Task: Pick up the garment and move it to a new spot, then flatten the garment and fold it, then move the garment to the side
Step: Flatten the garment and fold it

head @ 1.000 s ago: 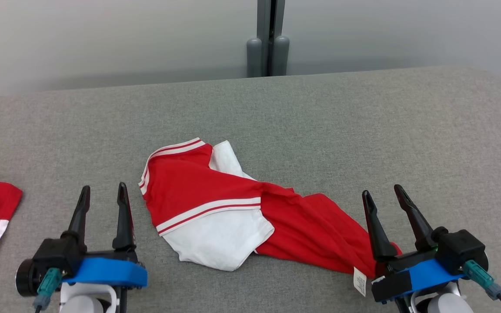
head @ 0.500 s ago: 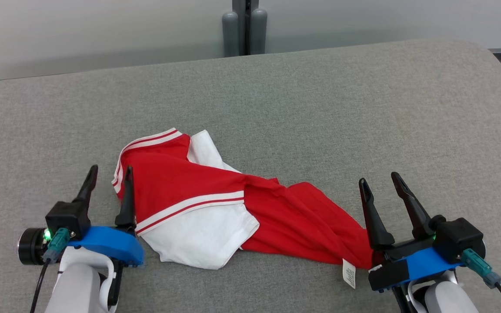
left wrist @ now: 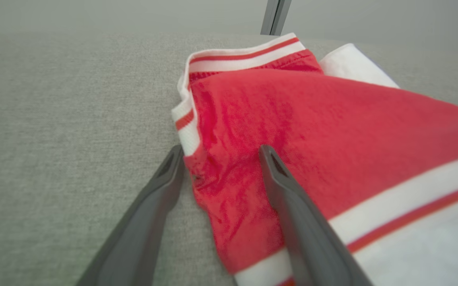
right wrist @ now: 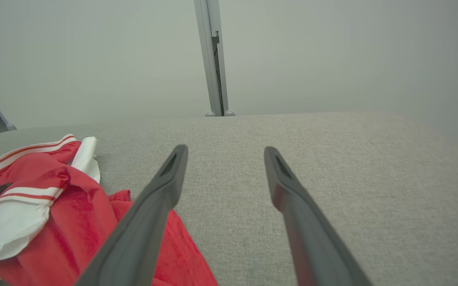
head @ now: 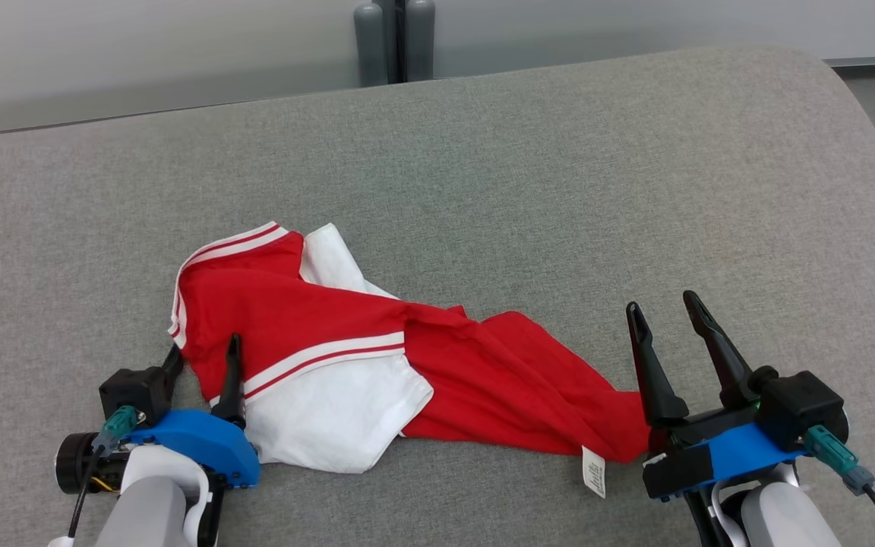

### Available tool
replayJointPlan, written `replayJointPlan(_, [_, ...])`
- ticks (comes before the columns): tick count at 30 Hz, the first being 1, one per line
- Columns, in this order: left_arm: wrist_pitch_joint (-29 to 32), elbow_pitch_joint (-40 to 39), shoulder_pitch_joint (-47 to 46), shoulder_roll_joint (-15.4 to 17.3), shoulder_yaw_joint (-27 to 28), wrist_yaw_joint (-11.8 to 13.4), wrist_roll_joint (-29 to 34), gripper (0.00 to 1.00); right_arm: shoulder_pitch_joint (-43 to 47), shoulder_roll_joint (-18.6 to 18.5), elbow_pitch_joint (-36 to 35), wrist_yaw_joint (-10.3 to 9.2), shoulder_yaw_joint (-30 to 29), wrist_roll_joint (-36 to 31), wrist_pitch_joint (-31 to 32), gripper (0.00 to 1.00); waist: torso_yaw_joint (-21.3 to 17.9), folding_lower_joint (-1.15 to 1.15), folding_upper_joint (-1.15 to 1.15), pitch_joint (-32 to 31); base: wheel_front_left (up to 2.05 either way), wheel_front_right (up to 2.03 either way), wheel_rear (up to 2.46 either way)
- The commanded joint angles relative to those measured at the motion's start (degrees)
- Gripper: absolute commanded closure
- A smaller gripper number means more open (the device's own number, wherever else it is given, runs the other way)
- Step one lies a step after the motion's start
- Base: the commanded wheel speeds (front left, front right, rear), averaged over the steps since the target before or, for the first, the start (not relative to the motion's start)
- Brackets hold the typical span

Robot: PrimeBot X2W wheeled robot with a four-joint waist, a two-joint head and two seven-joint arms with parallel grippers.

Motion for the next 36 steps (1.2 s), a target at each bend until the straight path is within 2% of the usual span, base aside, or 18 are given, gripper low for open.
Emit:
replayJointPlan(1, [-0.1,1.0,-0.8,-0.1,-0.9,-0.1,-1.1,1.0,-0.4,-0.1,0.1,0.01,-0.3,-0.2,-0.2,0.0,0.0,0.0,-0.01,-0.1,0.0,0.0,0.0])
replayJointPlan(9, [-0.1,-3.1,1.3,-0.4,-2.8,-0.1,-4.1,1.0,1.3,-0.1,0.5,0.01,-0.9,0.2,-0.2,0.0,2.1,0.0,-0.01,-2.0,0.0,0.0,0.0])
replayJointPlan(13, [-0.2,-9.4,4.5,-0.3,-3.1,-0.1,-4.7,1.0,2.5,-0.1,0.9,0.01,-1.4,0.1,-0.1,0.0,4.6,0.0,-0.01,-3.7,0.0,0.0,0.0])
replayJointPlan(23, [-0.1,-19.7,13.3,3.0,-1.6,0.0,-4.1,1.0,4.6,-0.1,1.6,0.01,-2.8,0.0,-0.2,0.0,10.8,0.0,-0.01,-6.7,0.0,0.0,0.0])
replayJointPlan(28, [1.1,-21.7,16.9,3.8,-0.1,1.0,-5.6,1.0,5.3,-0.1,1.7,0.01,-2.8,0.5,-0.2,0.0,11.4,0.0,-0.01,-6.6,0.0,0.0,0.0])
replayJointPlan(33, [1.4,-20.2,18.1,4.2,0.7,2.2,-6.0,1.0,5.0,-0.1,2.3,0.01,-2.2,1.3,-0.2,0.0,10.1,0.0,-0.01,-6.1,0.0,0.0,0.0])
replayJointPlan(34, [1.1,-20.2,17.8,3.9,1.0,2.5,-6.1,0.96,5.0,-0.1,2.3,0.01,-2.3,1.4,-0.2,0.0,9.9,0.0,-0.01,-6.1,0.0,0.0,0.0])
replayJointPlan(36, [0.6,-19.8,17.1,3.7,1.1,2.9,-5.8,0.25,5.1,-0.1,2.4,0.01,-2.6,1.5,-0.1,0.0,9.5,0.0,-0.01,-6.1,0.0,0.0,0.0])
